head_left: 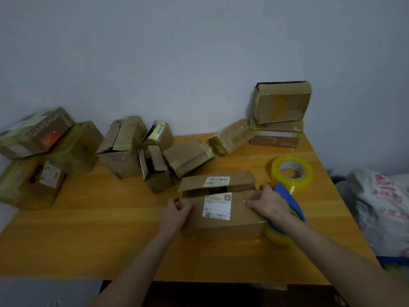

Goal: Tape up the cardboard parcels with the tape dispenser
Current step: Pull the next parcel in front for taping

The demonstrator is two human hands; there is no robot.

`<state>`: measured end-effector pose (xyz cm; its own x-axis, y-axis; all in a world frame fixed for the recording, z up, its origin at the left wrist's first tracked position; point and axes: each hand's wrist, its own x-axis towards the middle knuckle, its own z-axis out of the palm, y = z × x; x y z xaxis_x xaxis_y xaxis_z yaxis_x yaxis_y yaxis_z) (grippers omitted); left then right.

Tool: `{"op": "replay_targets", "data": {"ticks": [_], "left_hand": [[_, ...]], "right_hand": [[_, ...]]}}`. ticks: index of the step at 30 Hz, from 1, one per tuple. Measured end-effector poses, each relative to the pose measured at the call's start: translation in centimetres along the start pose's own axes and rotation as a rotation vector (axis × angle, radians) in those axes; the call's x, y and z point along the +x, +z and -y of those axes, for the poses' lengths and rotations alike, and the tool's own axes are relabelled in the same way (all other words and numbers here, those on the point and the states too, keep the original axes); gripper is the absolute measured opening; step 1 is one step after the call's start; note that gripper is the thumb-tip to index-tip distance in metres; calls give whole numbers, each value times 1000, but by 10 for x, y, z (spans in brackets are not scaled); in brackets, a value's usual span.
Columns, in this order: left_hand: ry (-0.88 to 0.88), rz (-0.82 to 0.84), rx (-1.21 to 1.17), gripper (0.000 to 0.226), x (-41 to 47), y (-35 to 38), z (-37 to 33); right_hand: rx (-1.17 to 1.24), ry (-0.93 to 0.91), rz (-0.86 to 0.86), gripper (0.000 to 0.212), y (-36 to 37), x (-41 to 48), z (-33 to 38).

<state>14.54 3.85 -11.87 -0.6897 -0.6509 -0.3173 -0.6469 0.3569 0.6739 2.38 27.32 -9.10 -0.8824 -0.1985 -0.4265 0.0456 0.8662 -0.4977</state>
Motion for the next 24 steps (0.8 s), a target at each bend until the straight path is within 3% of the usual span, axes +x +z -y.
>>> {"op": "replay_targets", "data": {"ticks": [5, 9, 15, 18, 21, 24], "left_hand": [[42, 41, 35, 59, 16, -5, 0], [91, 57, -21, 68, 36, -12, -9], [74, 63, 0, 73, 52, -16, -1], [124, 92, -13, 94, 50, -18, 11], [162, 137, 17, 93, 50, -22, 7], [292, 128, 362, 79, 48, -23, -6]], "right_hand": [[-87, 20, 36, 63, 6, 6, 14], [-13, 51, -87, 69, 23, 11, 27], [-83, 34, -92, 38, 7, 20, 24], [-142, 39, -92, 46, 5, 13, 12], [-128, 56, -96, 59, 6, 7, 7], [-127, 28, -145, 68, 10, 3, 8]]}}
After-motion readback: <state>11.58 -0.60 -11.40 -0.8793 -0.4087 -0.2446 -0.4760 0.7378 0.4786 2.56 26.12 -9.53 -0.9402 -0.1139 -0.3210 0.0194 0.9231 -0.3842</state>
